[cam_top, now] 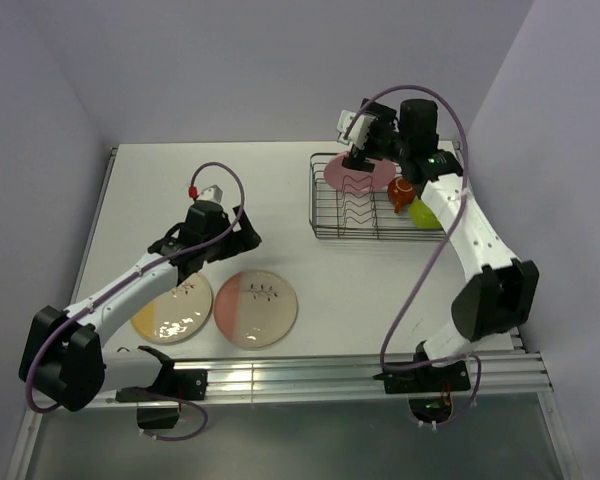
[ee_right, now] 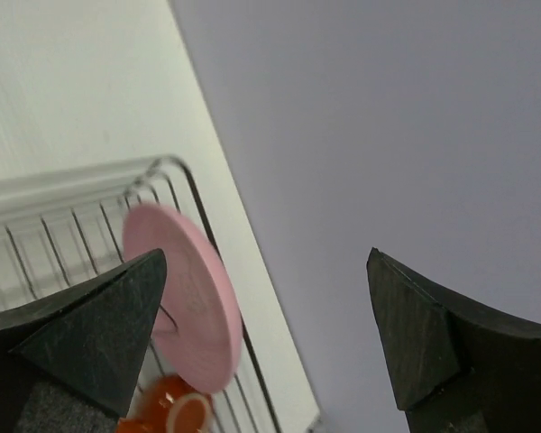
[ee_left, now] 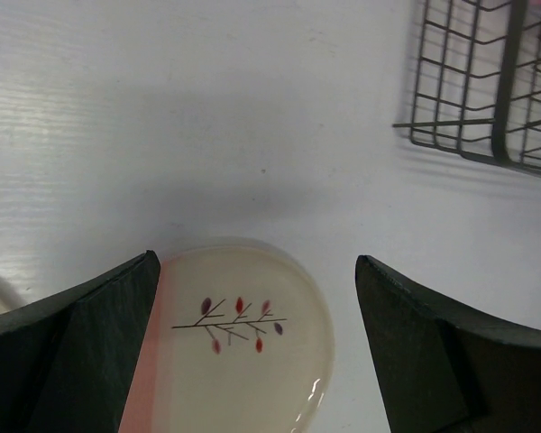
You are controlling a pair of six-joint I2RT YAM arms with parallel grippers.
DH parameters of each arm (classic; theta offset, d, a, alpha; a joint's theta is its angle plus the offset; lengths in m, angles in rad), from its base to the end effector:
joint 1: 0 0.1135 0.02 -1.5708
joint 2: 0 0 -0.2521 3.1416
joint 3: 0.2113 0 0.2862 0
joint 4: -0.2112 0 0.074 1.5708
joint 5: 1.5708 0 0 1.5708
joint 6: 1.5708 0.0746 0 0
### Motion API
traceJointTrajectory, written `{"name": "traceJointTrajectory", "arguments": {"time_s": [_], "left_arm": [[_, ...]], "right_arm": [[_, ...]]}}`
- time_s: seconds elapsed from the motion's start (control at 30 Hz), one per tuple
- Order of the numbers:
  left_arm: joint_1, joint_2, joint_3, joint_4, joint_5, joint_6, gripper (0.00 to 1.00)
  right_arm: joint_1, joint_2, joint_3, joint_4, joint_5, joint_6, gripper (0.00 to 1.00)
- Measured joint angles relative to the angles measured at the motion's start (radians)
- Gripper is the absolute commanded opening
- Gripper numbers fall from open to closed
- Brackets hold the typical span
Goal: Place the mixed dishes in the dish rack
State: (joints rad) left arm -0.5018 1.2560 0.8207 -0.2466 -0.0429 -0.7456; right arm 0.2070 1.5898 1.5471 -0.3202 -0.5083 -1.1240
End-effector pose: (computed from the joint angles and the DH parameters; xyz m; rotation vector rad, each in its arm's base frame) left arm 0.2964 -0.1590 0.1960 -0.3065 2.3064 -0.6067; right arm 0.4203 0.1254 0.3642 -1.4097 1.2563 -0.1347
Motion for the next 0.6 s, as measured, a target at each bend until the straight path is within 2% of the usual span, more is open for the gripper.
{"name": "traceJointTrajectory", "arguments": {"time_s": [0.13,0.27,0.33,0.47,0.53,0.6], "left_arm": [[-0.001,-0.002,0.022,-0.085,-0.069,-0.005,0.97],[-0.002,-0.002,0.048,-0.177,-0.120,-0.022,0.98],[-0.002,-0.002,0.051,-0.205,-0.143,-0.035,0.97],[-0.002,-0.023,0.047,-0.262,-0.175,-0.064,0.97],[-0.002,-0.061,0.037,-0.272,-0.184,-0.080,0.96],[-0.002,-0.094,0.033,-0.284,-0.192,-0.092,0.96]], "right_arm": [[0.123,-0.165,-0.069,0.108,0.057,0.257,1.00],[0.282,-0.336,-0.257,0.249,0.124,0.624,1.00],[0.326,-0.373,-0.311,0.275,0.190,0.815,1.00],[0.377,-0.343,-0.306,0.176,0.330,1.192,1.00],[0.410,-0.315,-0.310,0.102,0.385,1.311,1.00],[0.467,-0.319,-0.388,0.087,0.427,1.407,1.00]]}}
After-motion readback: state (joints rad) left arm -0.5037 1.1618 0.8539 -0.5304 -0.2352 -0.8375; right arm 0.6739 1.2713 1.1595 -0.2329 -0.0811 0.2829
